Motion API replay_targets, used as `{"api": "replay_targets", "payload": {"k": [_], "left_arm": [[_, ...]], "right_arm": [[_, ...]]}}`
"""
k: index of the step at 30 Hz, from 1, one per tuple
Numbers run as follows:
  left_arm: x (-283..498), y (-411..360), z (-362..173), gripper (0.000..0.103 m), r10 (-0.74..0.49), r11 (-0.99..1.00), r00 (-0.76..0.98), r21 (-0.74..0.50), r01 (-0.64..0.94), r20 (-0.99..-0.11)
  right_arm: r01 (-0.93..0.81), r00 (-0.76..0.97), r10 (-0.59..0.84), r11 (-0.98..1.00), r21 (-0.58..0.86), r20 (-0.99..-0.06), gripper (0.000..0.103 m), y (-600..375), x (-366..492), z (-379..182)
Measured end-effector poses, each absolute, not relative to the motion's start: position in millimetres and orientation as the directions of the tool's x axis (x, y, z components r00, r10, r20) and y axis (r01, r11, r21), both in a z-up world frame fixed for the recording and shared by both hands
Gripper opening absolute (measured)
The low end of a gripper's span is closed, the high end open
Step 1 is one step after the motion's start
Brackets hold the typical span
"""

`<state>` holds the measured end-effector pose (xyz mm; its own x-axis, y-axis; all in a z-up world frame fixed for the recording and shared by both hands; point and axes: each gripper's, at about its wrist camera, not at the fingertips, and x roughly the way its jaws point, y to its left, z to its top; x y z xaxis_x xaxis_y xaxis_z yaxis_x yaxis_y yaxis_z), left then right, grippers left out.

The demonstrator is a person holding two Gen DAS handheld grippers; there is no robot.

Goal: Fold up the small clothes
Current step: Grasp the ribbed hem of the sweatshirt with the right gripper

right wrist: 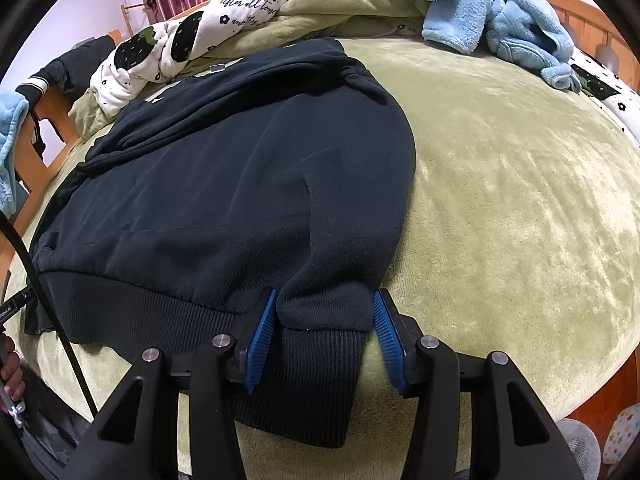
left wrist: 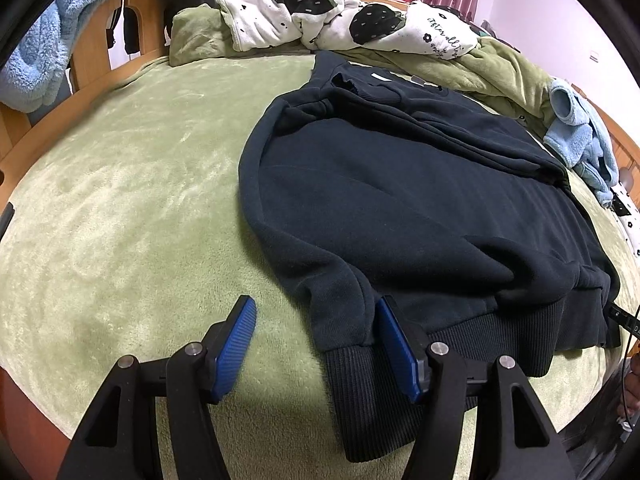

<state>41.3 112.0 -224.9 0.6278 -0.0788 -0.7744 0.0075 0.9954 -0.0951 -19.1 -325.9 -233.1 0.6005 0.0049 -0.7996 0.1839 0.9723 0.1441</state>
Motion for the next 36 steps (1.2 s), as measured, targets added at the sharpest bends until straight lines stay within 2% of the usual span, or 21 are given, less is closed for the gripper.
{"api": "replay_targets", "payload": {"k": [36], "left_arm": [[41.1,112.8,-225.4,0.061,-0.079,0.995,0.628,-0.096,0.007,-0.775]], "right_arm": [[0.189,0.606,0.008,0.97,0.154,-0.796,0.044,-325.7,-24.1,-233.4]]}}
